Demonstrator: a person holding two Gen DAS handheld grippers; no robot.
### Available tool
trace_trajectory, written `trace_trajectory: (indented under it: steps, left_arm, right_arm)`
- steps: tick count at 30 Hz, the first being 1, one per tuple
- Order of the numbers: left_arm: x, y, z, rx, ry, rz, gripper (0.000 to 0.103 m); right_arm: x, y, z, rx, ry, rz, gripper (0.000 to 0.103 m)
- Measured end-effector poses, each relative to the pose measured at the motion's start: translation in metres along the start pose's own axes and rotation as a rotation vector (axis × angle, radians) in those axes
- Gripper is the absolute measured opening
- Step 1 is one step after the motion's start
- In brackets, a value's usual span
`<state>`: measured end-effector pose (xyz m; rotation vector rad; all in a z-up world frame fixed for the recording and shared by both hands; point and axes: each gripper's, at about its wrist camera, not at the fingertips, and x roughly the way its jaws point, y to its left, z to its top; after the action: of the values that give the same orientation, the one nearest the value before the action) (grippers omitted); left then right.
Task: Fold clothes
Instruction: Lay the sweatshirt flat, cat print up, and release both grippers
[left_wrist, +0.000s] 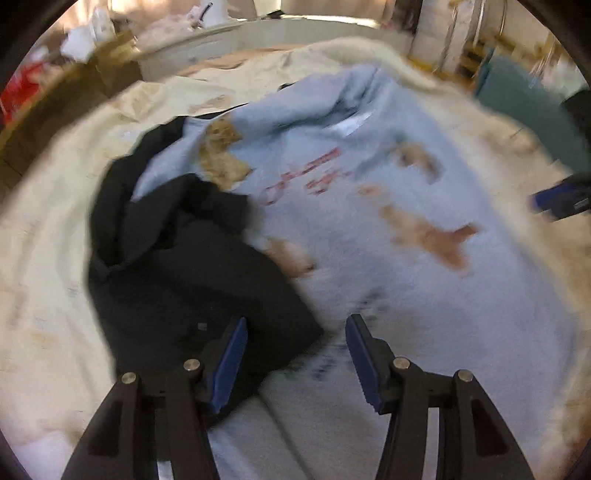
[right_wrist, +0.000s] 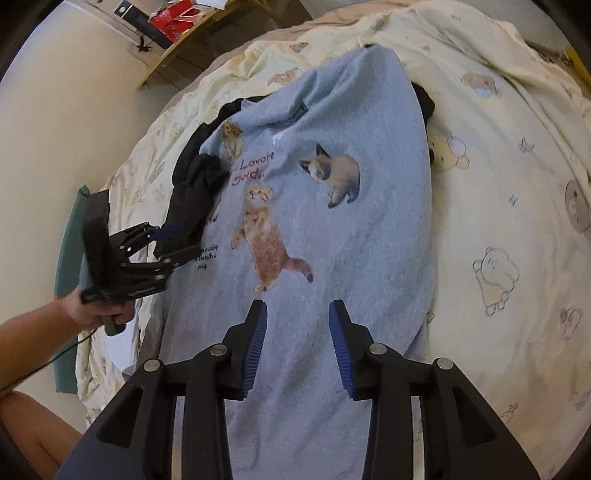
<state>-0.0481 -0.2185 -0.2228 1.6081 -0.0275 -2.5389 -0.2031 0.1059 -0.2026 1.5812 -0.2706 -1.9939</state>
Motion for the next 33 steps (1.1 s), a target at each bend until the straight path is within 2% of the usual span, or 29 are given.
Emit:
trace_trajectory:
  steps: [1,3,6,8,11,13,16,18,21,24,25,27,29,32,33]
  left_arm:
    - [0.003,-0.002,-0.001,0.010,0.006,0.047,0.004]
    - [-0.009,0.012,0.001,-0.059,-0.047,0.069,0.004]
    - [-0.052,0.044,0.004,-0.167,-0.186,0.115,0.004]
    - [-0.081,0.062,0.007,-0.171,-0.260,0.228,0.004]
    - [-0.107,0.098,0.018,-0.174,-0.289,0.383,0.004]
    - [-0.116,0.133,0.026,-0.182,-0.276,0.503,0.004]
    - [-0.108,0.193,0.033,-0.193,-0.197,0.674,0.004]
    - [-0.100,0.238,0.031,-0.280,-0.113,0.791,0.004]
    - [-0.081,0.302,0.009,-0.522,0.039,0.887,0.004]
    - [-0.059,0.324,-0.011,-0.611,0.119,0.867,0.007]
    - [-0.051,0.324,-0.012,-0.595,0.124,0.873,0.009]
    - [-0.036,0.319,-0.011,-0.542,0.139,0.837,0.014]
    - [-0.031,0.315,-0.014,-0.525,0.148,0.777,0.046]
    - [-0.047,0.319,-0.025,-0.570,0.059,0.659,0.069]
    - [-0.051,0.325,-0.031,-0.598,0.033,0.623,0.071]
  right_arm:
    - [0.001,0.001,-0.001,-0.004,0.004,0.001,0.039]
    - [0.003,0.005,-0.002,-0.022,0.007,-0.002,0.040]
    - [0.004,0.008,-0.004,-0.039,0.011,-0.001,0.041]
    - [0.007,0.009,-0.006,-0.046,0.018,0.001,0.042]
    - [0.012,0.009,-0.008,-0.047,0.032,-0.002,0.043]
    - [0.015,0.009,-0.009,-0.050,0.042,-0.007,0.043]
    - [0.013,0.010,-0.011,-0.059,0.041,-0.015,0.044]
    - [0.011,0.011,-0.013,-0.057,0.037,-0.014,0.044]
    - [0.005,0.010,-0.014,-0.052,0.028,-0.021,0.044]
    - [0.000,0.009,-0.017,-0.047,0.027,-0.035,0.045]
    - [-0.001,0.008,-0.018,-0.048,0.028,-0.040,0.045]
    - [-0.002,0.008,-0.018,-0.053,0.029,-0.049,0.045]
    - [-0.003,0.009,-0.019,-0.059,0.030,-0.056,0.045]
    - [0.000,0.012,-0.022,-0.059,0.037,-0.054,0.045]
    - [0.000,0.014,-0.023,-0.060,0.041,-0.051,0.045]
